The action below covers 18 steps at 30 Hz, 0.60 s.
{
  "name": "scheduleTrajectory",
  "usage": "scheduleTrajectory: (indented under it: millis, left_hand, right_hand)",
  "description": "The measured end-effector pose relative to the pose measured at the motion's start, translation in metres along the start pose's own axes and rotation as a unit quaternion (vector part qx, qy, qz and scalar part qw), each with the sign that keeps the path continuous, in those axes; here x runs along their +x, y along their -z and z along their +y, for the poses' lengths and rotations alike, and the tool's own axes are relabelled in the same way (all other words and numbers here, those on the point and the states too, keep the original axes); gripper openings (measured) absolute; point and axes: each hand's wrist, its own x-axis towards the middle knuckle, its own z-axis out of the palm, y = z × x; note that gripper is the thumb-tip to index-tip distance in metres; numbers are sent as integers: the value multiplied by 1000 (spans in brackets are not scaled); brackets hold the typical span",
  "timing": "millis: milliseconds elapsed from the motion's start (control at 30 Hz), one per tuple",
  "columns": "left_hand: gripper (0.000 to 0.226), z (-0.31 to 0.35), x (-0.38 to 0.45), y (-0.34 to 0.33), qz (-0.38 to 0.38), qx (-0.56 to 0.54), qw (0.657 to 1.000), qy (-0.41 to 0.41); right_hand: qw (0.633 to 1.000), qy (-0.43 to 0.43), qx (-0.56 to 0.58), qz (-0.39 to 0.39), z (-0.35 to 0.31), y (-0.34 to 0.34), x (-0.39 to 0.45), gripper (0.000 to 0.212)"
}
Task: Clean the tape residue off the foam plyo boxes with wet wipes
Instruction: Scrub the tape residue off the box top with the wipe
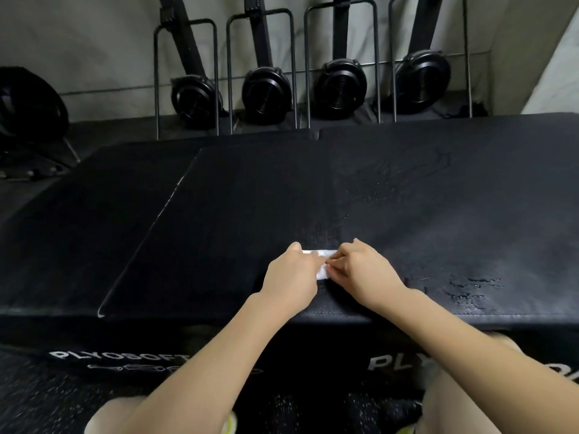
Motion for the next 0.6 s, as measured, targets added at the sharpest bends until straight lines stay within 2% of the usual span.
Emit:
scheduleTrajectory:
  millis: [67, 133, 267, 400, 500, 600]
  left_hand:
    - [31, 1, -22, -2, 9, -8, 1000, -12]
    - [28, 2, -48, -4, 21, -37, 999, -17]
    - [33, 10, -79, -6, 46, -60, 996, -43]
    - [33, 6, -69, -6, 44, -78, 996, -27]
    - [36, 1, -57, -5, 38, -94, 995, -9]
    - [31, 6, -63, -4, 56, -85, 995, -8]
  right_hand:
    - [998, 14, -8, 54, -7, -2, -20, 27]
    - [997, 39, -7, 67, -14, -4, -41, 35]
    - [990, 69, -10, 122, -22, -7, -64, 32]
    - [990, 61, -21, 126, -23, -9, -50, 34]
    - [993, 21, -7, 120, -27, -11, -37, 31]
    - [991, 3, -4, 131, -34, -14, -40, 41]
